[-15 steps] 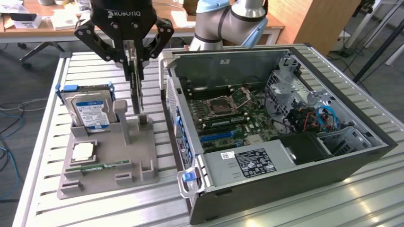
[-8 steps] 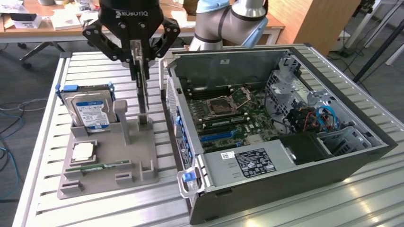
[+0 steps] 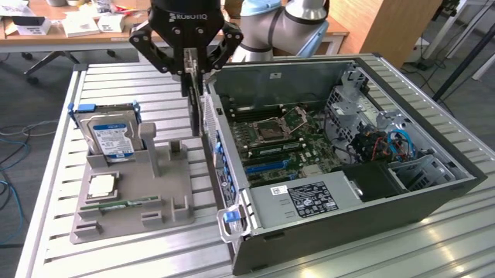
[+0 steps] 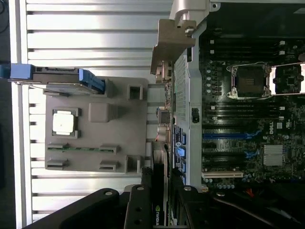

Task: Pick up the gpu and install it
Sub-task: 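Pick up the gpu and move the gpu toward the slot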

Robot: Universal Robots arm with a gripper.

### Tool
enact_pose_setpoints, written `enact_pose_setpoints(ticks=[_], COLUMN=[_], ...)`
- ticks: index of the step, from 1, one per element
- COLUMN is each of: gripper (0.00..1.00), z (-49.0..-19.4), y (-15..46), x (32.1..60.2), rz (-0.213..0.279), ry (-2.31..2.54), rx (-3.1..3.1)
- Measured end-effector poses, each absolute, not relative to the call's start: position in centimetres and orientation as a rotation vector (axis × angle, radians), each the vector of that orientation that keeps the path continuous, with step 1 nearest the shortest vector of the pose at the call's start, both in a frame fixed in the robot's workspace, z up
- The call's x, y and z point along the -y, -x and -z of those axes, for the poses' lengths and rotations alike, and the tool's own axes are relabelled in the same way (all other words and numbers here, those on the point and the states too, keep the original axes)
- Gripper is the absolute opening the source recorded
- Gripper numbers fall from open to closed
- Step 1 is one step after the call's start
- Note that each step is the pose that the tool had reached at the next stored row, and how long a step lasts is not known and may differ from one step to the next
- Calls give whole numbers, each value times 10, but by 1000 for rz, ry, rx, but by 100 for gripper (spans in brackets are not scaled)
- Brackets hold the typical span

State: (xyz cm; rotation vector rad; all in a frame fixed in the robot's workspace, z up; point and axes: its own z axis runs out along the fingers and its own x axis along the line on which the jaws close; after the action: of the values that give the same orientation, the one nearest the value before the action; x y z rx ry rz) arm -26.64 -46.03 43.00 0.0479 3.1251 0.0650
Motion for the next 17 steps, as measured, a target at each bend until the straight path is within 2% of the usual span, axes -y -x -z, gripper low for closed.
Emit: enact_pose_setpoints(ticks=[17], gripper=[26], z=[-430], y=[190], x=[460], rz=[-72], ry=[-48], rx=[-3125])
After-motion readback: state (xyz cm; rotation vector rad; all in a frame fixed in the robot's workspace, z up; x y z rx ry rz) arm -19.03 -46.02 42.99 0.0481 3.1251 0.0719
